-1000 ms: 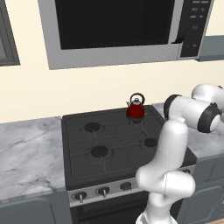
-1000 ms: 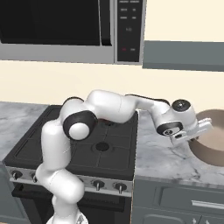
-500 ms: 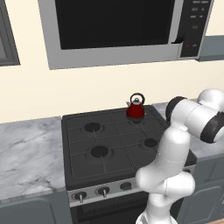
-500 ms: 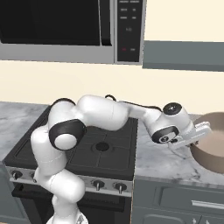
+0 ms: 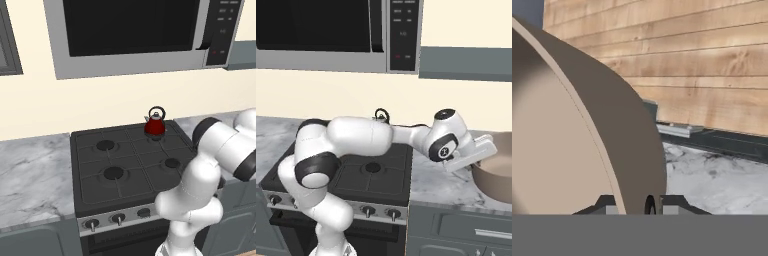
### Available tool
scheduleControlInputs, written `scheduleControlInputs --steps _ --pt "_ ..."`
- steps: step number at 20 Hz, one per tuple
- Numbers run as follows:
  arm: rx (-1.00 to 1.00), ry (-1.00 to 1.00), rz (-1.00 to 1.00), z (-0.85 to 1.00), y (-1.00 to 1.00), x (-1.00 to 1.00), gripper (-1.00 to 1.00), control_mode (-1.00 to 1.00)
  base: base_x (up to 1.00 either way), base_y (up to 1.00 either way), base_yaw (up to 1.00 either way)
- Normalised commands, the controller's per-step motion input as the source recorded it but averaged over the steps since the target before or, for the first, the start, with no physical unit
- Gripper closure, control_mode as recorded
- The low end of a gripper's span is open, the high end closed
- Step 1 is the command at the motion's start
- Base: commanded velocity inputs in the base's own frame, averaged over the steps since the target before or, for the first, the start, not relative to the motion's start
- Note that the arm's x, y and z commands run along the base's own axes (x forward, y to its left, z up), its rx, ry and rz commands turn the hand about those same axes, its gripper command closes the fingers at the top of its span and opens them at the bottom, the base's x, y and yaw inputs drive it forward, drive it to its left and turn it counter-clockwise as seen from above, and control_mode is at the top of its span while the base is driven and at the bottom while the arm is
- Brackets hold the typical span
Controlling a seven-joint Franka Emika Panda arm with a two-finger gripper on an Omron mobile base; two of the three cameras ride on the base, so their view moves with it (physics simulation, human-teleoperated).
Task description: Pick the kettle from the cabinet and place it on a stove burner. Then pick the pot from the counter and place it on another stove burner. Finally, turn both burners on.
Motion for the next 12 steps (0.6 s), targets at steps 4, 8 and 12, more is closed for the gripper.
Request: scheduleControlInputs --steps 4,8,12 --pt "0.0 0.11 -0.01 0.2 0.28 -0.45 1.0 -1.0 0.0 0.0 0.0" --pt "0.0 0.04 0.0 0.11 0.3 -0.22 1.0 -1.0 0.0 0.0 0.0" --pt "0.0 0.0 0.0 0.0 0.07 0.0 1.0 -1.0 0.0 0.0 0.0"
